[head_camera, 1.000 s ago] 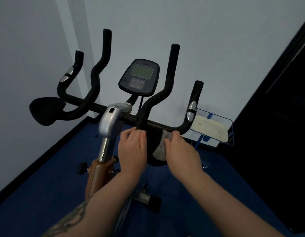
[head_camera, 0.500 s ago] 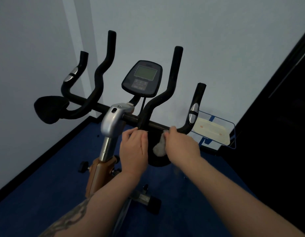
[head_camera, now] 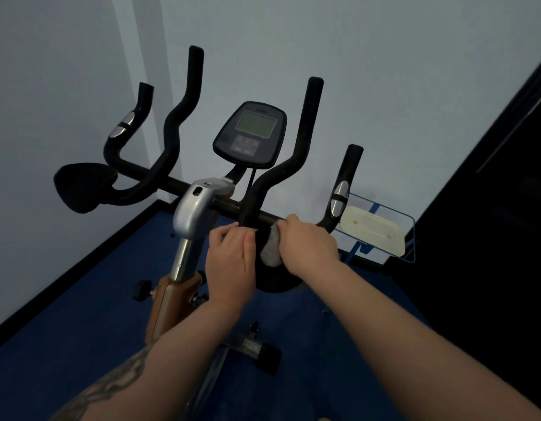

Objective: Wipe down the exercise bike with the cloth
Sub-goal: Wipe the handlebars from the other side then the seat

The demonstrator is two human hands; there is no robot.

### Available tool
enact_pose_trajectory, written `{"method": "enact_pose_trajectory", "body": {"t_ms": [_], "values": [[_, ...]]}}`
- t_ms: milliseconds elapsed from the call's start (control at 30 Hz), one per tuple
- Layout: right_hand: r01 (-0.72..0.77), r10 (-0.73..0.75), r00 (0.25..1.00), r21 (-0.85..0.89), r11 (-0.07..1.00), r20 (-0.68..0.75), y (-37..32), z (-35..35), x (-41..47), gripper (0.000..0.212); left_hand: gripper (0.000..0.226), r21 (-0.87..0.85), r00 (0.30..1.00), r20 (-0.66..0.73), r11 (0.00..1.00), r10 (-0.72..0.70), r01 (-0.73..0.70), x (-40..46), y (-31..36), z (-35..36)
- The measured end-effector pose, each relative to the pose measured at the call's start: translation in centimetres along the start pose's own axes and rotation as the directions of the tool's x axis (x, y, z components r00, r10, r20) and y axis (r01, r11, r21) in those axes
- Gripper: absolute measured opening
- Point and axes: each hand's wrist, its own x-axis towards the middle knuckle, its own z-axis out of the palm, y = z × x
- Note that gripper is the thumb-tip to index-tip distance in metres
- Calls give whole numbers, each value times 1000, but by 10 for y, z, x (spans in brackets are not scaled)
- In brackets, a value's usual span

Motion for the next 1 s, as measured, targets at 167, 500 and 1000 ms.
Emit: {"method": "enact_pose_trajectory", "body": {"t_ms": [167,500,1000], "values": [[-4,17,998,206,979,-65,12,13,-16,30,49,6,999,32,1000,-17,17,1,-1,0],[340,-341,940,45,939,16,3,-5,24,26,44,-81,984,-62,983,-169,163,-12,4,7],[814,-800,578,-39,580,159,-8,-16,50,18,5,55,734,-271,751,-623,658,-50,45,38]]}}
